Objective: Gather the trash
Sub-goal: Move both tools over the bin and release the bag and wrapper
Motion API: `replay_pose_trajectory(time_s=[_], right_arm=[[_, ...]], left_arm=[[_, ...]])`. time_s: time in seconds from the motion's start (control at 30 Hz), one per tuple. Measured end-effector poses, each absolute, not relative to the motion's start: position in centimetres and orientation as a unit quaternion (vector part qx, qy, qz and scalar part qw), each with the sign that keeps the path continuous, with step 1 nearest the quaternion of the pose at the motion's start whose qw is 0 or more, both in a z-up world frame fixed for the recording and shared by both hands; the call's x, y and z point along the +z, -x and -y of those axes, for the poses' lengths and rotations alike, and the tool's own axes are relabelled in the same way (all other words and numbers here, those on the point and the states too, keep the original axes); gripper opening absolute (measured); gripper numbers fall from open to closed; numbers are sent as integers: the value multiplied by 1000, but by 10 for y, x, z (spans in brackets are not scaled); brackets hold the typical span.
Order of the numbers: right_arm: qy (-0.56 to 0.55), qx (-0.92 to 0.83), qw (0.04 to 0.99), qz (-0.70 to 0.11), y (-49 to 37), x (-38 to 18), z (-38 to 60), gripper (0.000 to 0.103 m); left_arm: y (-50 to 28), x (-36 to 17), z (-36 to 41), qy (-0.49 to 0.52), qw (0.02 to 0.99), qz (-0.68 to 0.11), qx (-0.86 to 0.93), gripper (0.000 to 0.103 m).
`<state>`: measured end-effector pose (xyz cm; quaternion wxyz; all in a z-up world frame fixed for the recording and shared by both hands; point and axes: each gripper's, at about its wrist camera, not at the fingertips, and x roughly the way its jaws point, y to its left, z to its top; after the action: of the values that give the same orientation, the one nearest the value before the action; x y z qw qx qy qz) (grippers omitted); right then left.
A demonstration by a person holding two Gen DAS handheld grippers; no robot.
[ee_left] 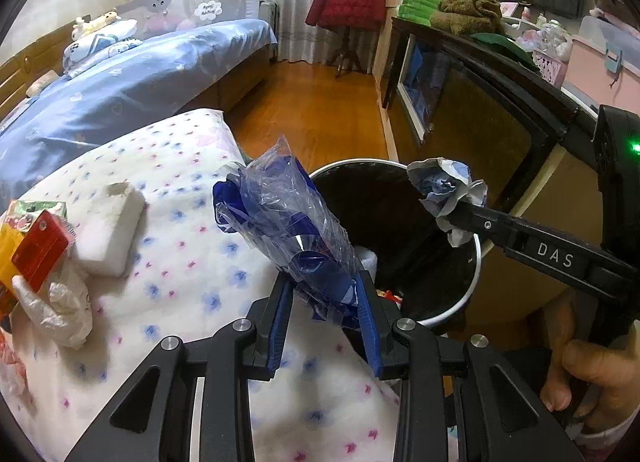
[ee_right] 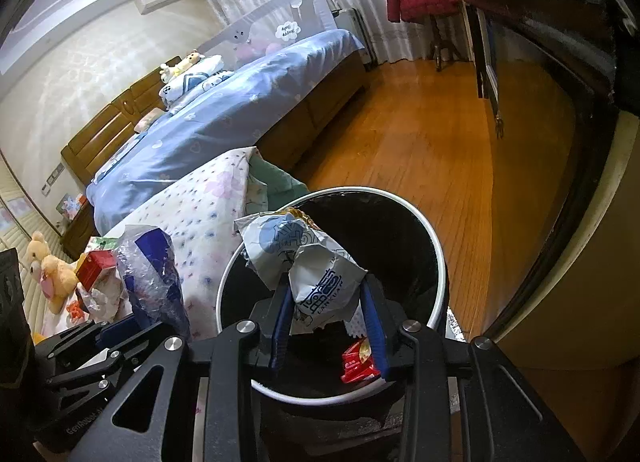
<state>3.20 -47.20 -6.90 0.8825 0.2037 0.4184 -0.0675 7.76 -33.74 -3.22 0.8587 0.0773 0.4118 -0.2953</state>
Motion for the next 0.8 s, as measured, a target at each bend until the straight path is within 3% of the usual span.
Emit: replay_pose_trajectory(time_s=[0.43,0.53,0.6,0.8], right_arm=[[-212,-72,878,-423,-39,-72,485,37],[-220,-71,875,-426,-40,-74,488,45],[-222,-74,874,-427,-40,-74,490,51],[-229,-81,875,-418,-37,-72,494,56]], left_arm=[[-83,-34,349,-81,850,-417,-310,33],[-82,-33,350,-83,852,-414,-310,38],[-81,-34,347,-79,853,-414,-307,49],[-76,-37,338,-67,855,-415,-305,53]])
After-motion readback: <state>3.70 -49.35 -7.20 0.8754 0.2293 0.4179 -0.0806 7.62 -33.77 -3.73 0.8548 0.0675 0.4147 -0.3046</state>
